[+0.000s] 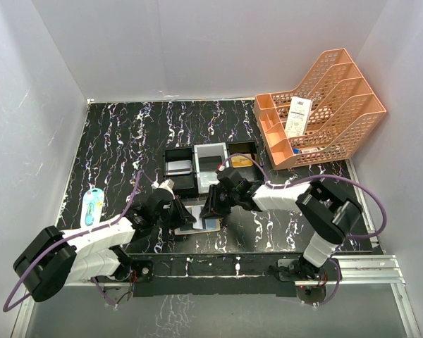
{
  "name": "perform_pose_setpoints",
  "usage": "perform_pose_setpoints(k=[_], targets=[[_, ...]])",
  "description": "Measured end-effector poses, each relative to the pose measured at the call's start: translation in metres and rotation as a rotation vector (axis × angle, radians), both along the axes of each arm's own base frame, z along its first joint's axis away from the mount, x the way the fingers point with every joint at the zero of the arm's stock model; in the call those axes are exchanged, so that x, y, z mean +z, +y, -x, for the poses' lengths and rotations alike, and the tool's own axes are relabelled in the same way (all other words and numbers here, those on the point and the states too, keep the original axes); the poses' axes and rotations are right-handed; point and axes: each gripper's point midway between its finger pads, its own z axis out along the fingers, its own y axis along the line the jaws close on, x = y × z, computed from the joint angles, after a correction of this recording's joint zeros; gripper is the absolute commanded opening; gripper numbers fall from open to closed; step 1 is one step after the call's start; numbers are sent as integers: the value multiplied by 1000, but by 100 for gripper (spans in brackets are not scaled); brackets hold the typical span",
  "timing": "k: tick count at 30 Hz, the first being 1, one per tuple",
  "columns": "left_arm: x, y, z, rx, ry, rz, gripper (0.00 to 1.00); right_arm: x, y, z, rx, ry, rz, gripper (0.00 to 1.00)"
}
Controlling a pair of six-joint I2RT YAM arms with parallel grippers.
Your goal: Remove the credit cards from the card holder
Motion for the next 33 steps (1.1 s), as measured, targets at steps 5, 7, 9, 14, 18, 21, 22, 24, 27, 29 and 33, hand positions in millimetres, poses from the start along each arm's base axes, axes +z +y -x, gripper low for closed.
perform_pose_setpoints(k=[5, 7, 9, 14, 18, 21, 22, 24, 27, 29, 33], targets=[[1, -1, 1, -12, -1, 5, 16, -14, -5, 2, -12, 20, 47, 24], [3, -4, 2, -22, -3, 17, 10, -15, -5, 2, -13, 20, 48, 24], [5, -8, 1, -32, -8, 35, 1, -15, -5, 1, -14, 20, 48, 24], [4, -9, 2, -37, -2, 38, 0, -15, -6, 1, -18, 15, 52, 23], [3, -5, 2, -24, 3, 22, 0, -14, -9, 0, -31, 3, 68, 23], [6, -1, 3, -12, -2, 18, 0, -14, -12, -1, -38, 0, 80, 23], [7, 0, 3, -9, -4, 16, 0, -14, -12, -1, -39, -1, 82, 23], [9, 3, 4, -4, -9, 11, 0, -13, -13, -1, -41, -7, 84, 24], [10, 6, 5, -2, -12, 0, 0, -10, -14, -2, -41, -16, 83, 25], [11, 8, 5, 1, -13, -8, 0, -5, -14, -1, -39, -24, 79, 27], [16, 10, 3, 8, -24, -24, 0, 11, -12, -3, -32, -60, 46, 30]])
